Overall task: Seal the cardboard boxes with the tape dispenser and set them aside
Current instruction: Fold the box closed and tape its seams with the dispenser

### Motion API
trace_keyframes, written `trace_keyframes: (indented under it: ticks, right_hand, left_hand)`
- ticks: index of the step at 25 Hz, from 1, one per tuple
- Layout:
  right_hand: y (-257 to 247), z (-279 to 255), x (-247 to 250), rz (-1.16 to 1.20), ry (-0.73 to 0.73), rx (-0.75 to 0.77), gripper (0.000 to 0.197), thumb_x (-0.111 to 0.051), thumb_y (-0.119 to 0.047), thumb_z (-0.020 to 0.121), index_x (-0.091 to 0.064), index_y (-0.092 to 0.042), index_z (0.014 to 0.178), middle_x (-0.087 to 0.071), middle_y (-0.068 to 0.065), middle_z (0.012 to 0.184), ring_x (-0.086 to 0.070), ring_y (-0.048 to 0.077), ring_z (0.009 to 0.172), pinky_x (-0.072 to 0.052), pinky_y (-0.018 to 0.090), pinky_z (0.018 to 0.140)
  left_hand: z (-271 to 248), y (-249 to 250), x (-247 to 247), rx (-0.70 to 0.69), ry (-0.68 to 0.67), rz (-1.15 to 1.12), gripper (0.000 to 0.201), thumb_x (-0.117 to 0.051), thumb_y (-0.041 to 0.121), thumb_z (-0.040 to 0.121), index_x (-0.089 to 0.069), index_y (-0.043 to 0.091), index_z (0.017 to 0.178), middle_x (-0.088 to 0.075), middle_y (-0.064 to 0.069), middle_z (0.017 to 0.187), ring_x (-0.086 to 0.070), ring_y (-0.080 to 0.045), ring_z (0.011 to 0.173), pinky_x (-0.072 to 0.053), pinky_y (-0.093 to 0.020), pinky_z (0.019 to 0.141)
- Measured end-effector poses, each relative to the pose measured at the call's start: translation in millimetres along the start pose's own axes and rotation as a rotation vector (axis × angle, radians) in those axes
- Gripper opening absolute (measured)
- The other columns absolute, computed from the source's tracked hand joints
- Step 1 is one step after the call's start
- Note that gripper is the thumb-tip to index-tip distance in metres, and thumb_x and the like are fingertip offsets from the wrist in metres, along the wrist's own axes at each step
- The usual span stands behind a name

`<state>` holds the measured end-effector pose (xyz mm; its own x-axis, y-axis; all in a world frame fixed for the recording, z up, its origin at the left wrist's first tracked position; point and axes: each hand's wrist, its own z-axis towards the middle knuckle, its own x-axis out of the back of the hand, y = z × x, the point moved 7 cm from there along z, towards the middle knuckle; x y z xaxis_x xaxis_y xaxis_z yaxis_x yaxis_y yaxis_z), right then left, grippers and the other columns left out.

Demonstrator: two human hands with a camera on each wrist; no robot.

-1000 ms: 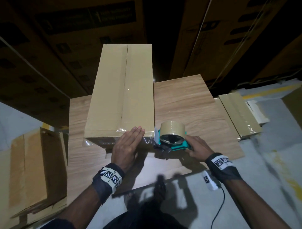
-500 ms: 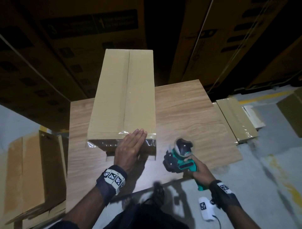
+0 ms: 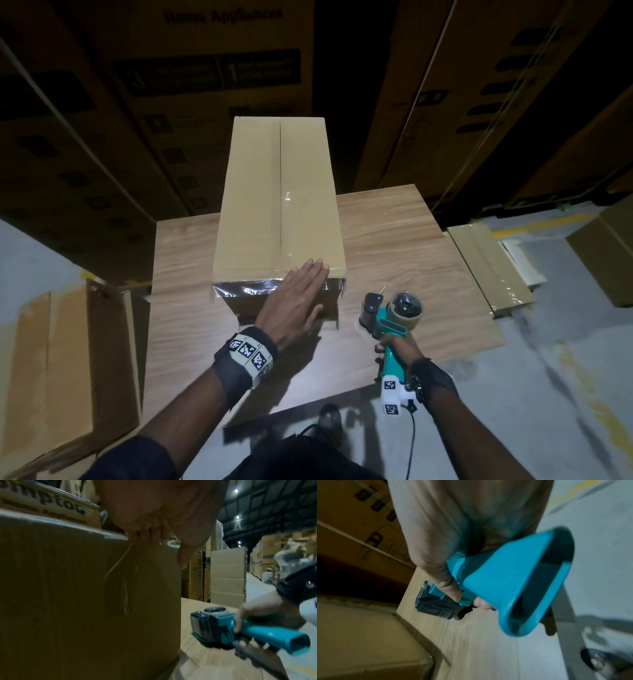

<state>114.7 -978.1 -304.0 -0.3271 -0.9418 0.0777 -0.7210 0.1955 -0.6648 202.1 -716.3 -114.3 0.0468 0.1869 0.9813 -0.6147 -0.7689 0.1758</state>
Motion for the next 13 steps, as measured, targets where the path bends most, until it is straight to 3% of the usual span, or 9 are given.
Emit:
trace_keyframes:
  ticks: [2,4,5,7,9,10,11,13]
  right_hand:
    - [6,11,6,-0.033,0.046,0.027,0.042,-0.059,0.014,0.089,-0.05,0.004,0.129,-0.064,0.026,0.103,-0.065,0.033,0.08,-0.059,0.033,0.057]
    - [15,15,13,-0.047,0.076,-0.022,0.055,-0.071,0.009,0.084,-0.048,0.008,0.133,-0.064,0.029,0.118,-0.068,0.037,0.09,-0.06,0.034,0.062]
    - [15,9,17,-0.071,0.099,-0.043,0.063,-0.08,-0.001,0.08,-0.047,0.007,0.133,-0.064,0.028,0.119,-0.069,0.039,0.095,-0.059,0.035,0.068]
    - [2,-14,28,-0.386,0.163,-0.05,0.067,-0.085,-0.027,0.08,-0.046,-0.003,0.128,-0.061,0.018,0.119,-0.064,0.039,0.112,-0.051,0.035,0.084]
    - [-29,-36,39,-0.714,0.337,0.092,0.066,-0.081,-0.043,0.083,-0.049,-0.009,0.13,-0.06,0.019,0.125,-0.06,0.04,0.118,-0.048,0.038,0.092]
    - [-50,-47,35,-0.714,0.402,0.233,0.065,-0.08,-0.046,0.083,-0.053,-0.01,0.129,-0.06,0.018,0.126,-0.06,0.04,0.117,-0.05,0.042,0.094]
    - [-69,-57,27,-0.644,0.422,0.389,0.061,-0.079,-0.047,0.083,-0.056,-0.014,0.128,-0.061,0.016,0.128,-0.06,0.038,0.117,-0.05,0.046,0.097]
    - [-101,-73,-7,-0.38,0.265,0.543,0.06,-0.07,-0.055,0.088,-0.056,-0.022,0.137,-0.056,0.004,0.14,-0.055,0.027,0.127,-0.045,0.05,0.109]
  left_hand:
    - [-16,-13,24,0.071,0.09,-0.068,0.075,-0.037,0.062,0.1,-0.018,0.021,0.16,-0.024,-0.007,0.164,-0.025,-0.024,0.154,-0.021,-0.051,0.125]
    - [-42,-37,56,0.189,0.282,-0.197,0.078,-0.049,0.068,0.094,-0.037,0.021,0.155,-0.043,-0.005,0.157,-0.038,-0.022,0.148,-0.027,-0.053,0.123]
    - [-58,-53,69,0.263,0.36,-0.263,0.079,-0.055,0.069,0.091,-0.043,0.022,0.153,-0.048,-0.004,0.154,-0.042,-0.021,0.145,-0.029,-0.052,0.122]
    - [-89,-89,82,0.457,0.449,-0.439,0.075,-0.06,0.067,0.09,-0.048,0.024,0.15,-0.053,-0.004,0.15,-0.047,-0.017,0.137,-0.035,-0.047,0.116]
    - [-115,-121,82,0.634,0.503,-0.617,0.068,-0.06,0.062,0.094,-0.05,0.024,0.15,-0.054,-0.005,0.149,-0.047,-0.017,0.135,-0.037,-0.041,0.11]
    - [-125,-132,79,0.693,0.511,-0.691,0.066,-0.057,0.061,0.096,-0.049,0.024,0.15,-0.052,-0.006,0.151,-0.047,-0.019,0.138,-0.036,-0.04,0.11]
    - [-131,-140,74,0.727,0.499,-0.769,0.066,-0.052,0.062,0.097,-0.047,0.025,0.152,-0.05,-0.005,0.154,-0.045,-0.021,0.141,-0.034,-0.039,0.112]
    - [-132,-141,61,0.729,0.426,-0.934,0.069,-0.043,0.063,0.097,-0.039,0.027,0.156,-0.042,0.001,0.158,-0.038,-0.016,0.145,-0.027,-0.036,0.114]
